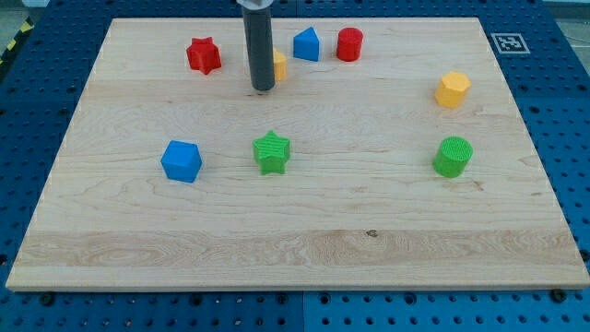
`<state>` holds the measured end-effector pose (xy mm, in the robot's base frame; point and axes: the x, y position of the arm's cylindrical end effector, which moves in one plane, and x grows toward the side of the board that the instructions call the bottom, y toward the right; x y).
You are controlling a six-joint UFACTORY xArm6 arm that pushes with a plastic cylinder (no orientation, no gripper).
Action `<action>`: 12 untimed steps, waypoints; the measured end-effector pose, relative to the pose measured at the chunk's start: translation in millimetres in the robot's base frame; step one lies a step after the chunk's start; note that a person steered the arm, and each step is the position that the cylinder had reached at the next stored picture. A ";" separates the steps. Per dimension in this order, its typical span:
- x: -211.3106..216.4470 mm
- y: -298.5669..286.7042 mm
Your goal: Move the blue triangle and yellow heart to the left of the red circle
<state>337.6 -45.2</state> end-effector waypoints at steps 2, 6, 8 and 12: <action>-54.4 -4.0; -37.3 -2.3; -51.5 2.3; -61.2 2.3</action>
